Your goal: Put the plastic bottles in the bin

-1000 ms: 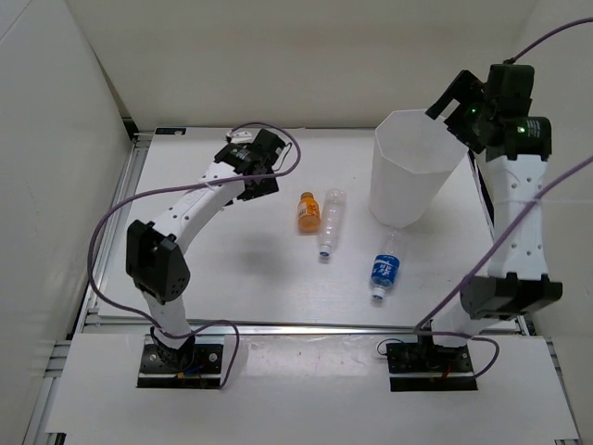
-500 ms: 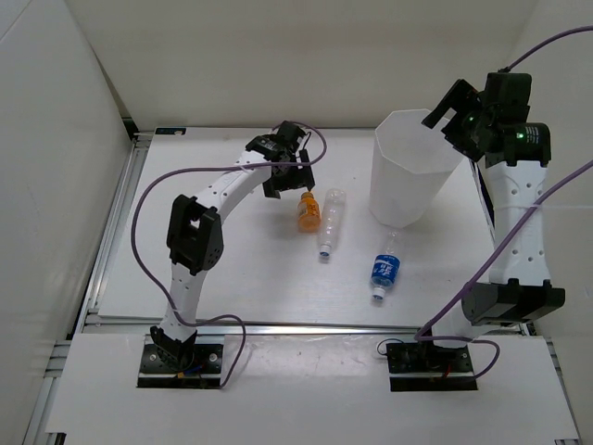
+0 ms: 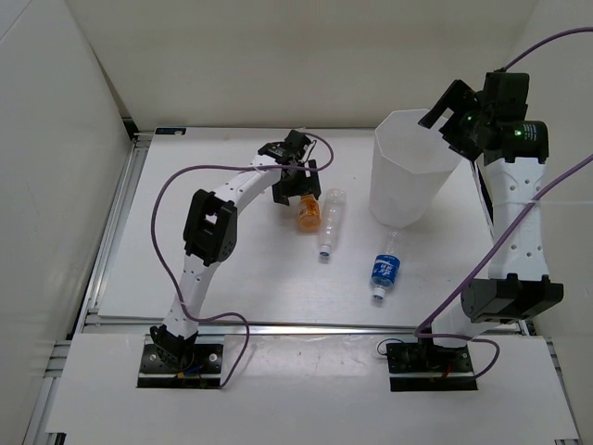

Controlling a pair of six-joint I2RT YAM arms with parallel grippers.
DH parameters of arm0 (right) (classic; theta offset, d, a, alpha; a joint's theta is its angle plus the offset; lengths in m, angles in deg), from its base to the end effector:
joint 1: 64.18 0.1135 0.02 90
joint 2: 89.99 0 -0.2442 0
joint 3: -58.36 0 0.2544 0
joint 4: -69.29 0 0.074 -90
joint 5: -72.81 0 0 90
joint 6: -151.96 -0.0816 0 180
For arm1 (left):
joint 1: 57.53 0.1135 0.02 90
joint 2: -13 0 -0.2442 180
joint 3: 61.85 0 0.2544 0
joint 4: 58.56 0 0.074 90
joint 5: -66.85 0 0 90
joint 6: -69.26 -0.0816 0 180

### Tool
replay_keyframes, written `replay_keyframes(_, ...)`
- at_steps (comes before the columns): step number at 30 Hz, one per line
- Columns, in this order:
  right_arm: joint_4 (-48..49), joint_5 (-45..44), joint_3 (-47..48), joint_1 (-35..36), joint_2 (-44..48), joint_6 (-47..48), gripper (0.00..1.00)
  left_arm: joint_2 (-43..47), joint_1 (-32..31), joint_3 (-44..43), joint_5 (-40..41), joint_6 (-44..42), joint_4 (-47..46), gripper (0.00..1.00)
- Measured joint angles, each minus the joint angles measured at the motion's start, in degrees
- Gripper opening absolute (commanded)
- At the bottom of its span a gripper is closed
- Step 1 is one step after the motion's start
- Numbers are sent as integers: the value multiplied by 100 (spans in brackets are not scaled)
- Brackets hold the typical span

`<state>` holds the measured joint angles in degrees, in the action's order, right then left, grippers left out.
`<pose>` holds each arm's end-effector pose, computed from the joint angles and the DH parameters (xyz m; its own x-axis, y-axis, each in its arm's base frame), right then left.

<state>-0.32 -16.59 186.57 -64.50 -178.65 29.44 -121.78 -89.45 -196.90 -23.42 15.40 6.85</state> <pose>0.3451 -0.0011 0.4417 -0.4242 0.5399 -0.7270 0.2663 0.8417 0.4697 0.4342 -0.2709 0.1469 -0.9348 -0.1125 -0.3370 -0.0258 0.9675 -0.2514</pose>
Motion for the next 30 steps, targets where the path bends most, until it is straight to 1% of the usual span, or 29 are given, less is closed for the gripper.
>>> replay_keyframes(3, 0, 7, 0, 0, -22, 0, 100, -155, 13, 0, -133, -68, -7, 100)
replay_keyframes(6, 0, 20, 0, 0, -55, 0, 100, -289, 33, 2, -280, -127, -44, 92)
replay_keyframes(7, 0, 24, 0, 0, -57, 0, 100, -328, 35, 9, -328, -142, -39, 85)
replay_keyframes(10, 0, 24, 0, 0, -57, 0, 100, -358, 42, 44, -450, -184, -37, 75)
replay_keyframes(12, 0, 22, 0, 0, -57, 0, 100, -356, 81, 50, -511, -155, -46, 62)
replay_keyframes(13, 0, 17, 0, 0, -57, 0, 100, -356, 103, 50, -531, -125, -46, 50)
replay_keyframes(14, 0, 17, 0, 0, -57, 0, 100, -354, 142, 50, -542, -79, -44, 45)
replay_keyframes(15, 0, 17, 0, 0, -57, 0, 100, -345, 195, 48, -570, -20, -42, 43)
replay_keyframes(18, -2, -24, 0, 0, -57, -9, 100, -273, 433, 33, -675, 192, -87, 43)
replay_keyframes(20, -2, -44, -4, -9, -57, -33, 100, -214, 627, -133, -758, 358, -168, 38)
replay_keyframes(21, -7, -37, -13, -35, -52, -57, 100, -195, 708, -278, -800, 446, -243, 36)
replay_keyframes(25, -33, 24, -179, -341, 87, -192, 100, -122, 964, -1274, -944, 809, -638, 35)
replay_keyframes(27, -105, 28, -249, -531, 221, -240, 100, -42, 984, -1792, -1019, 1045, -1025, 34)
replay_keyframes(30, -315, 24, -269, -697, 487, -291, 100, 223, 942, -2223, -1165, 1351, -1681, 34)
